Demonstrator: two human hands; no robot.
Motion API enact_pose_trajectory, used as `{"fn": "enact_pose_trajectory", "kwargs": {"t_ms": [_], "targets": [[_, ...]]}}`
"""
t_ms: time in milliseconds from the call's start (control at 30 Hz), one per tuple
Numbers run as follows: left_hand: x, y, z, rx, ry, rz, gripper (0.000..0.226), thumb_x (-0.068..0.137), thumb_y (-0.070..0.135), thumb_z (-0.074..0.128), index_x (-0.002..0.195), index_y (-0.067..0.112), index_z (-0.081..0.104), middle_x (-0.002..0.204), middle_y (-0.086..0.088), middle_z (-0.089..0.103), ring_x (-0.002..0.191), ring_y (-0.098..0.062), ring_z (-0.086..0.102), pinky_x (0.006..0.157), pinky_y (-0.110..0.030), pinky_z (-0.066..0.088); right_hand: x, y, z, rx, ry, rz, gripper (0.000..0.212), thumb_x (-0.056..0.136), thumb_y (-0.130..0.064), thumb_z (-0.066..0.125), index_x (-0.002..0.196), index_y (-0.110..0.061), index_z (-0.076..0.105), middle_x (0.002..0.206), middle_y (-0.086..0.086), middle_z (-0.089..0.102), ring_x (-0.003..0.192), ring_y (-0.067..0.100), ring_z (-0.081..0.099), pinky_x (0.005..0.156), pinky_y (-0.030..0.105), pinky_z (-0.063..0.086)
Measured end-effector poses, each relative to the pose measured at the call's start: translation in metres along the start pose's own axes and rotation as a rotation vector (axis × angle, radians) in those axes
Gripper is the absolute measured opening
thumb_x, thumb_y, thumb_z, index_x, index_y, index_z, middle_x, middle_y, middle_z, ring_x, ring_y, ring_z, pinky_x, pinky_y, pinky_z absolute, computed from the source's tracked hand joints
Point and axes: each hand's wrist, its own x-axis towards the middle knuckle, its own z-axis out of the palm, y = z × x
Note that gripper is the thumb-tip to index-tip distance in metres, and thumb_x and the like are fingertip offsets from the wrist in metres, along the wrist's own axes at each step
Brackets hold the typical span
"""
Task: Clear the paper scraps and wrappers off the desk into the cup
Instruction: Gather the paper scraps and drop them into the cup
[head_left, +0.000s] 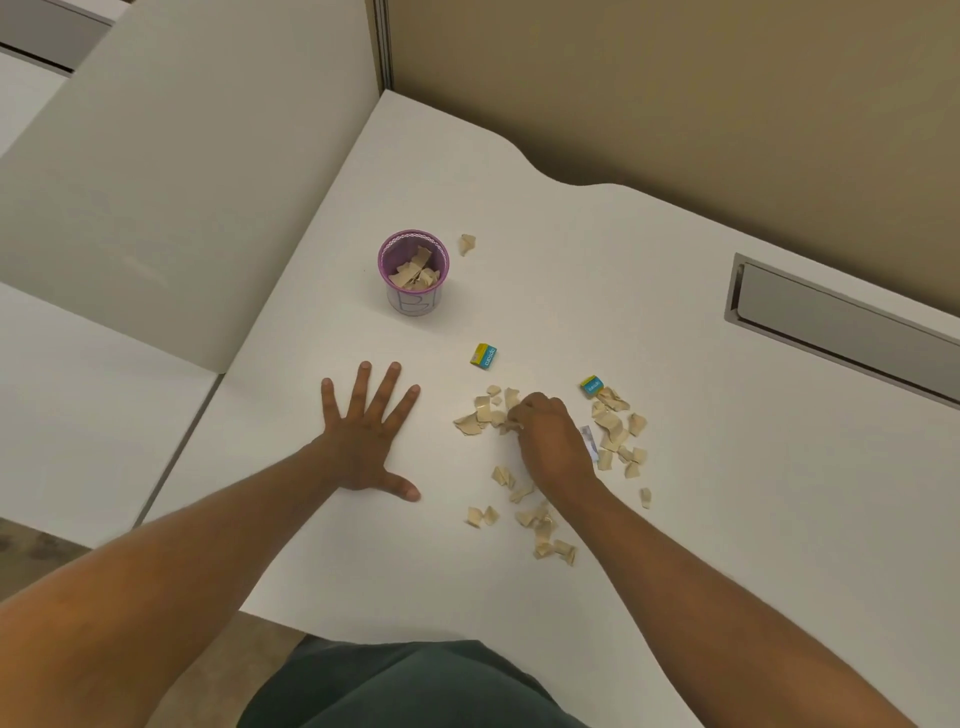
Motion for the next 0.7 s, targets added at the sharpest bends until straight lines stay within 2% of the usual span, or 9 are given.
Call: {"fn": "enact_pose_trajectory", "kwargs": {"t_ms": [67, 167, 233, 333, 400, 433, 500, 600, 700], "targets": [[0.000, -0.001, 0.000, -0.006, -0.004, 0.006, 0.155, 0.047, 0.113, 0.037, 0.153, 0.032, -0.042, 0.160, -0.005, -0.054, 0.147, -0.043, -0.048, 0.112, -0.080, -0.021, 0.005, 0.000, -0.006, 0.049, 0.014, 0.016, 0.041, 0.087, 0.009, 0.051, 0.114, -0.010, 0.074, 0.115, 0.007, 0.067, 0.110, 0.027, 0.058, 0.089, 0.035, 0.050], [0.000, -0.002, 0.002, -0.011, 0.001, 0.016, 0.155, 0.046, 0.114, 0.035, 0.154, 0.032, -0.041, 0.160, -0.005, -0.054, 0.147, -0.043, -0.049, 0.113, -0.081, -0.020, 0.012, -0.008, -0.023, 0.232, 0.084, 0.105, 0.026, 0.088, 0.002, 0.063, 0.105, -0.010, 0.078, 0.109, 0.007, 0.075, 0.100, 0.023, 0.069, 0.089, 0.033, 0.055], [0.000, -0.002, 0.004, -0.013, 0.017, 0.019, 0.156, 0.046, 0.114, 0.034, 0.156, 0.032, -0.039, 0.161, -0.006, -0.053, 0.147, -0.043, -0.048, 0.113, -0.081, -0.019, 0.019, -0.018, -0.041, 0.360, 0.101, 0.137, 0.022, 0.086, 0.000, 0.067, 0.098, -0.013, 0.081, 0.100, 0.005, 0.077, 0.085, 0.016, 0.070, 0.079, 0.029, 0.058], [0.001, -0.003, 0.005, -0.022, 0.028, 0.030, 0.155, 0.045, 0.115, 0.033, 0.157, 0.033, -0.037, 0.161, -0.005, -0.053, 0.147, -0.043, -0.049, 0.112, -0.081, -0.020, 0.036, -0.043, -0.076, 0.498, 0.107, 0.092, 0.015, 0.085, -0.007, 0.072, 0.091, -0.016, 0.082, 0.081, -0.004, 0.073, 0.062, 0.000, 0.059, 0.062, 0.015, 0.046], [0.002, -0.005, 0.006, -0.033, 0.036, 0.038, 0.155, 0.045, 0.115, 0.032, 0.157, 0.033, -0.037, 0.160, -0.004, -0.054, 0.147, -0.043, -0.049, 0.112, -0.081, -0.021, 0.052, -0.065, -0.101, 0.565, 0.123, 0.015, 0.012, 0.085, -0.011, 0.075, 0.090, -0.018, 0.083, 0.076, -0.007, 0.073, 0.060, -0.003, 0.061, 0.054, 0.003, 0.041], [0.002, -0.005, 0.007, -0.033, 0.041, 0.042, 0.154, 0.045, 0.116, 0.031, 0.157, 0.033, -0.037, 0.160, -0.004, -0.054, 0.147, -0.043, -0.049, 0.111, -0.081, -0.022, 0.062, -0.076, -0.111, 0.577, 0.138, -0.028, 0.013, 0.085, -0.011, 0.075, 0.091, -0.019, 0.083, 0.076, -0.006, 0.075, 0.065, -0.003, 0.064, 0.051, 0.003, 0.042], [0.002, -0.004, 0.008, -0.022, 0.053, 0.045, 0.154, 0.045, 0.116, 0.029, 0.157, 0.033, -0.037, 0.161, -0.005, -0.053, 0.148, -0.043, -0.048, 0.111, -0.081, -0.021, 0.085, -0.099, -0.125, 0.545, 0.172, -0.104, 0.015, 0.085, -0.011, 0.074, 0.093, -0.021, 0.082, 0.083, -0.001, 0.078, 0.073, 0.004, 0.067, 0.059, 0.007, 0.048], [0.002, -0.005, 0.010, -0.023, 0.066, 0.039, 0.154, 0.045, 0.116, 0.029, 0.156, 0.033, -0.037, 0.162, -0.005, -0.051, 0.149, -0.044, -0.045, 0.111, -0.082, -0.020, 0.122, -0.126, -0.130, 0.430, 0.182, -0.184, 0.019, 0.087, -0.008, 0.073, 0.100, -0.018, 0.082, 0.105, 0.004, 0.077, 0.092, 0.016, 0.071, 0.083, 0.026, 0.058], [0.002, -0.005, 0.010, -0.014, 0.080, 0.035, 0.154, 0.045, 0.117, 0.026, 0.157, 0.032, -0.037, 0.163, -0.006, -0.049, 0.150, -0.045, -0.044, 0.112, -0.083, -0.018, 0.149, -0.141, -0.124, 0.282, 0.150, -0.240, 0.027, 0.088, -0.002, 0.066, 0.106, -0.015, 0.080, 0.115, 0.008, 0.075, 0.102, 0.024, 0.070, 0.089, 0.034, 0.059]]}}
